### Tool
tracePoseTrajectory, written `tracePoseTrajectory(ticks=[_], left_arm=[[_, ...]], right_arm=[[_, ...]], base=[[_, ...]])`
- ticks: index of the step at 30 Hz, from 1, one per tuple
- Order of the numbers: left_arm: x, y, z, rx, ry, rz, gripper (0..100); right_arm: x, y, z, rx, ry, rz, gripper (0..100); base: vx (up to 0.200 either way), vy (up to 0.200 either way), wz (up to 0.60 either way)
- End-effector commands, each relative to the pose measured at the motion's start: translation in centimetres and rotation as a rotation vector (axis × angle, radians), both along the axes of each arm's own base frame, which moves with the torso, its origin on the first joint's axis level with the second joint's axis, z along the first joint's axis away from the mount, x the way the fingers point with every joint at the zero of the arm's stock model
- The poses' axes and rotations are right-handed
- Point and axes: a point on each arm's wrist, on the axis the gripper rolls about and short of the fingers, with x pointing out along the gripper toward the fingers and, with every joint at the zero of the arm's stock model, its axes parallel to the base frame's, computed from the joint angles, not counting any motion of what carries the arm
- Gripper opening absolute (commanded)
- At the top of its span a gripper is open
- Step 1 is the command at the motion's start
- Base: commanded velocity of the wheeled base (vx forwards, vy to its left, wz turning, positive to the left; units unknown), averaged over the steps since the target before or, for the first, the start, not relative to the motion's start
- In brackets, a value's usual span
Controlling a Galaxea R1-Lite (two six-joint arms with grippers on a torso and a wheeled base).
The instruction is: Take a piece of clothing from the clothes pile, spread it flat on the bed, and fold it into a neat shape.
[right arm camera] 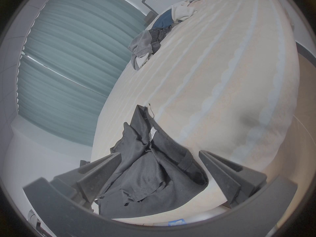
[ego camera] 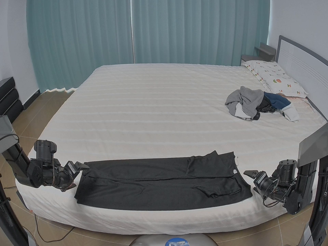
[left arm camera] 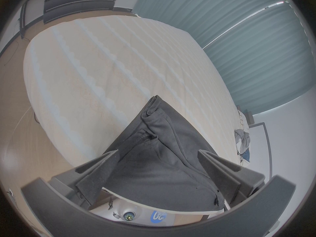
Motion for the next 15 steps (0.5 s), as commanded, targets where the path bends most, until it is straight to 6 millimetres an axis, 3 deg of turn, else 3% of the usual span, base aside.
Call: tracePoseTrajectory(ticks=[1, 15], left_arm=[[1.1, -0.9, -1.8, -0.007, 0.033, -0.028, 100], [1.6, -2.0, -3.1, -0.033, 0.006, -0.032, 100]], right_arm=[[0.0, 0.0, -0.3, 0.017, 0.006, 0.013, 100], [-0.1, 0.3, -1.6, 0.005, 0.052, 0.020, 100]], base=[[0.000, 0.000, 0.00], [0.000, 0.000, 0.00]])
